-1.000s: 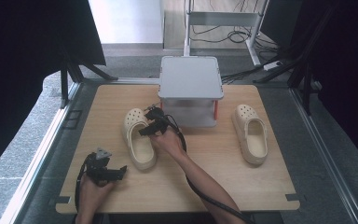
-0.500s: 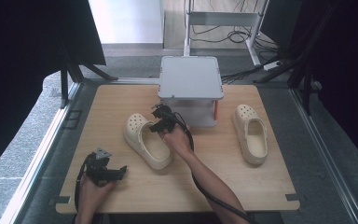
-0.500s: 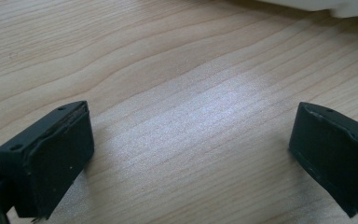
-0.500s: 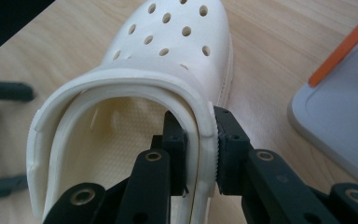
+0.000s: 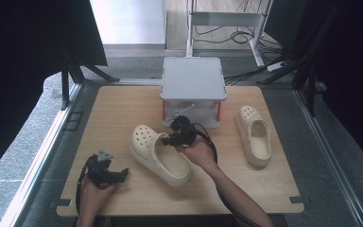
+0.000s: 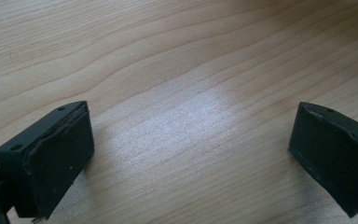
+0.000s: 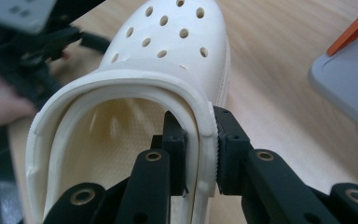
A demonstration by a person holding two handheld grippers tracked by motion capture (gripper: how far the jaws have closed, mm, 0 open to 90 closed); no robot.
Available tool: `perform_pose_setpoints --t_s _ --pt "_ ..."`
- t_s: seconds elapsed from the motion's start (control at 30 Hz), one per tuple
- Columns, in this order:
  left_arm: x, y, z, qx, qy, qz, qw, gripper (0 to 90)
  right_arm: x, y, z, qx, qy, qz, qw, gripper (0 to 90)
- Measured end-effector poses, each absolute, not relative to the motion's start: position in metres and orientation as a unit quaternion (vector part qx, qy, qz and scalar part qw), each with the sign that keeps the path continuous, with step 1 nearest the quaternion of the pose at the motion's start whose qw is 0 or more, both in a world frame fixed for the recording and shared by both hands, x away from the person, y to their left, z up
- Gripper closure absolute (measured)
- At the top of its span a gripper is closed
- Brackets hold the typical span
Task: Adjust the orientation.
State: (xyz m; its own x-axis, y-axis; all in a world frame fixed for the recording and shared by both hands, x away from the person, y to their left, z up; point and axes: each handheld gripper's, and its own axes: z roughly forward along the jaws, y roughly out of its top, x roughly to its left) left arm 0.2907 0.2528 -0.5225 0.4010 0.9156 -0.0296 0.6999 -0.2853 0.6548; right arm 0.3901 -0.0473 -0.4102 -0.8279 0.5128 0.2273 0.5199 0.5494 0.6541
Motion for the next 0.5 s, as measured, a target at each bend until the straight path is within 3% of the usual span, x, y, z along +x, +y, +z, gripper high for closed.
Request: perform_pose_setpoints --t_s 0.23,0.5 --pt "0.291 0.252 -0.523 0.78 0.519 0.178 0.301 0.0 0.348 -0.074 -0.411 -0.266 -0.882 -0.388 -0.013 76.8" --pt "0.291 0.252 -0.523 0.78 0.519 0.179 0.301 0.0 0.318 -0.104 -0.439 -0.272 -0.884 -0.38 -0.019 76.8"
